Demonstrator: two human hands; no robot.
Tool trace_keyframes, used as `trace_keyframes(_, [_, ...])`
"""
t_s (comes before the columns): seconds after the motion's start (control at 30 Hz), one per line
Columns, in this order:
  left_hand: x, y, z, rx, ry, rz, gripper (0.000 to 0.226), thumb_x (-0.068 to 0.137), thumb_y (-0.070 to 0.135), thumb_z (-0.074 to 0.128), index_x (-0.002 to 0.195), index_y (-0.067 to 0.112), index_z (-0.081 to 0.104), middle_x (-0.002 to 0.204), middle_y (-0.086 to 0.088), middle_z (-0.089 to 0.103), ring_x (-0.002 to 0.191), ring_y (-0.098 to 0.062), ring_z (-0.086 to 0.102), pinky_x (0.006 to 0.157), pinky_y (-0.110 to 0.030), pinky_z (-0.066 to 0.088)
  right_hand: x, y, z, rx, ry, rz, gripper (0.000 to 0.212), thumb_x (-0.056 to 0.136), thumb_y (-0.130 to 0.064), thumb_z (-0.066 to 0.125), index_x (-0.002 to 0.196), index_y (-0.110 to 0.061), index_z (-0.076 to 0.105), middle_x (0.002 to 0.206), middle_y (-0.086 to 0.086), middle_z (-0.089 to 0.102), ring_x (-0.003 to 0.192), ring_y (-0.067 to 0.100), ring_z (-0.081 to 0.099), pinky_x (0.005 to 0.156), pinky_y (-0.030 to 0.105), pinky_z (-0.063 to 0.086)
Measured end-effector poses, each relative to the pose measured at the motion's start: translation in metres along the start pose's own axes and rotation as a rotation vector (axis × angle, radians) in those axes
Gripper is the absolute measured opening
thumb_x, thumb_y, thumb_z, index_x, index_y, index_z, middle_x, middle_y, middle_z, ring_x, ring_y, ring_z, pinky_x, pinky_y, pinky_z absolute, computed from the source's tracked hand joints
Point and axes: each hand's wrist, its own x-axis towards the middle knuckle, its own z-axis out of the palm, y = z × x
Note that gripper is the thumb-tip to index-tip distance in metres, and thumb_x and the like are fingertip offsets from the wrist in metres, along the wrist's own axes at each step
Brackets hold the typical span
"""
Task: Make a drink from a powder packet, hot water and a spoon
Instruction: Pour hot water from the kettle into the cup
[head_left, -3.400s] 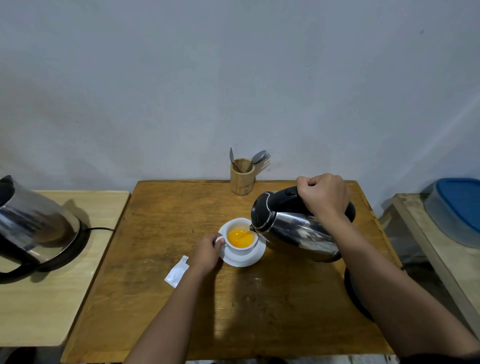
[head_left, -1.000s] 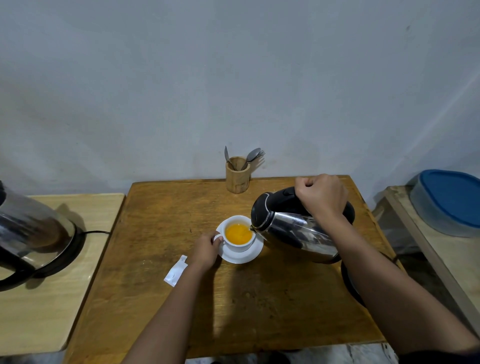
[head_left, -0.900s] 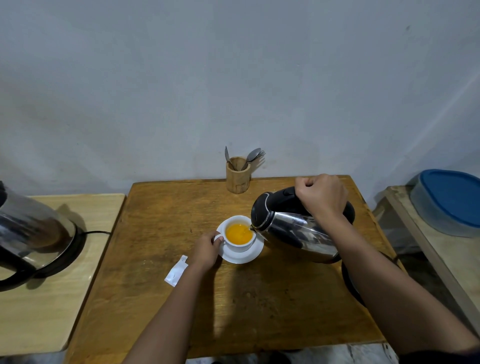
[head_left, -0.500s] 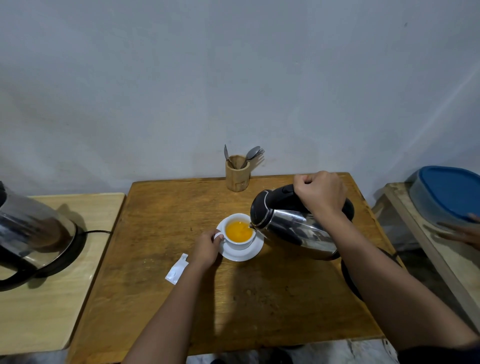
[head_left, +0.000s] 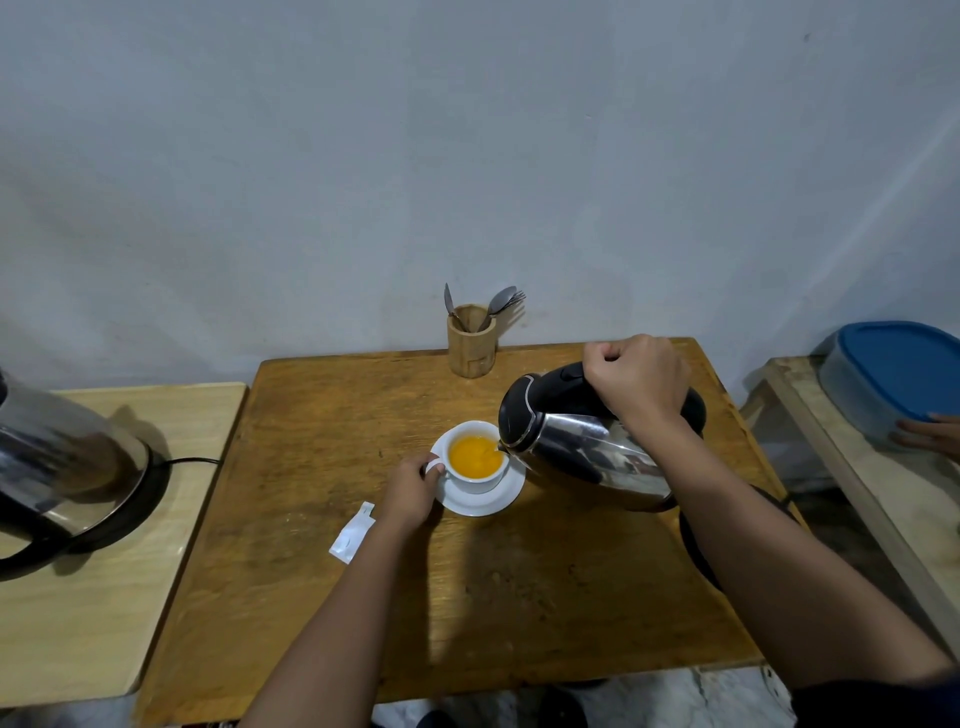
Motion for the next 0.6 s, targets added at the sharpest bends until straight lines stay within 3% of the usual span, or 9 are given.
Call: trace_keyframes(0.6, [-0.0029,0.0038,0.0002,-0.009,0.009,-0.040,0.031,0.094,0.019,0.049,0.121,0.010,0.059,0.125,-0.013,0.062,0.114,-0.027,0.055,0.093,-0.038,0.044,0.0002,-0.0025,-0.0015,0.009,0.021,-0.015,0.041,0.077,-0.023,0.051,0.043,-0.001,0.056,0.036,0.000,0.033,0.035,0.018,0.030,0.043,0.020,0.023])
